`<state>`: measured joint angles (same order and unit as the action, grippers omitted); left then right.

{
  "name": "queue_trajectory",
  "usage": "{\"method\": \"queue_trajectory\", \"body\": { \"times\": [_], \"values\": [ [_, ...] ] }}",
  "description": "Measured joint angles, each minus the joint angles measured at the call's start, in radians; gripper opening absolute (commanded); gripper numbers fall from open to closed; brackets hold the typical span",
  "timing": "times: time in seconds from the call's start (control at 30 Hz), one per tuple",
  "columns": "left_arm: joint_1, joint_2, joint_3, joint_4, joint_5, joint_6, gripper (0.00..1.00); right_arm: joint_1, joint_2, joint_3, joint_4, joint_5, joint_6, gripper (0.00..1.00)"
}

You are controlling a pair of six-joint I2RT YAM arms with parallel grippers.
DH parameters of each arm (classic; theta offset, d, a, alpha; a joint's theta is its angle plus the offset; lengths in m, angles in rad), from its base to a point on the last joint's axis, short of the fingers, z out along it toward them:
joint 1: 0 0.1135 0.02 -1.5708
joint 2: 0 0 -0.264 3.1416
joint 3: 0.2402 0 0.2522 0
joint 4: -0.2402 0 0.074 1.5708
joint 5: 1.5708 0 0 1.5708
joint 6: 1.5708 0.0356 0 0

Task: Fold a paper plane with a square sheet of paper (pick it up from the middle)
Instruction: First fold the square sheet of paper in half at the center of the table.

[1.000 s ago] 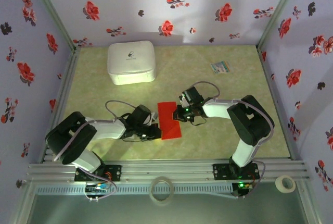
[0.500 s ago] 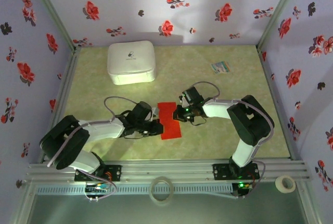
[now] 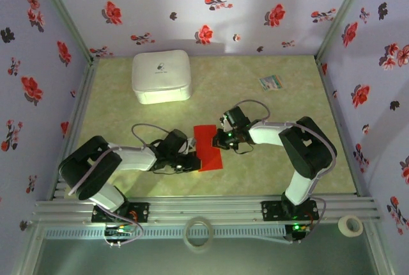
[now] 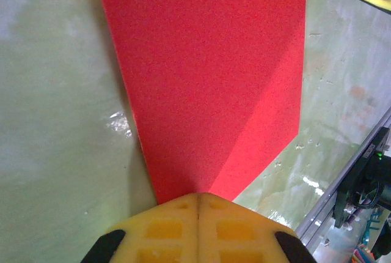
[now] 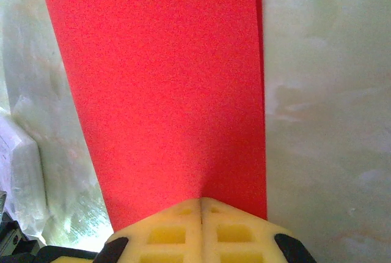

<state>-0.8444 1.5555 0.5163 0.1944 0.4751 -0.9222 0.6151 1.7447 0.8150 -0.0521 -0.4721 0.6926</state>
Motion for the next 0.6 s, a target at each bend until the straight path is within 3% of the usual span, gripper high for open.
{"method": "queue_trajectory", "body": {
  "times": [0.23, 0.5, 0.6],
  "values": [
    [-0.002, -0.043, -0.024, -0.039, -0.003, 0.014, 0.03, 0.0, 0.0, 0.0, 0.0, 0.0, 0.0, 0.0],
    [-0.047, -0.163, 0.036, -0.29, -0.1, 0.093, 0.03, 0.0, 0.0, 0.001, -0.001, 0.0, -0.001, 0.0],
    [-0.022, -0.214, 0.107, -0.341, -0.135, 0.112, 0.03, 0.0, 0.0, 0.003, -0.004, 0.0, -0.001, 0.0]
  ]
}}
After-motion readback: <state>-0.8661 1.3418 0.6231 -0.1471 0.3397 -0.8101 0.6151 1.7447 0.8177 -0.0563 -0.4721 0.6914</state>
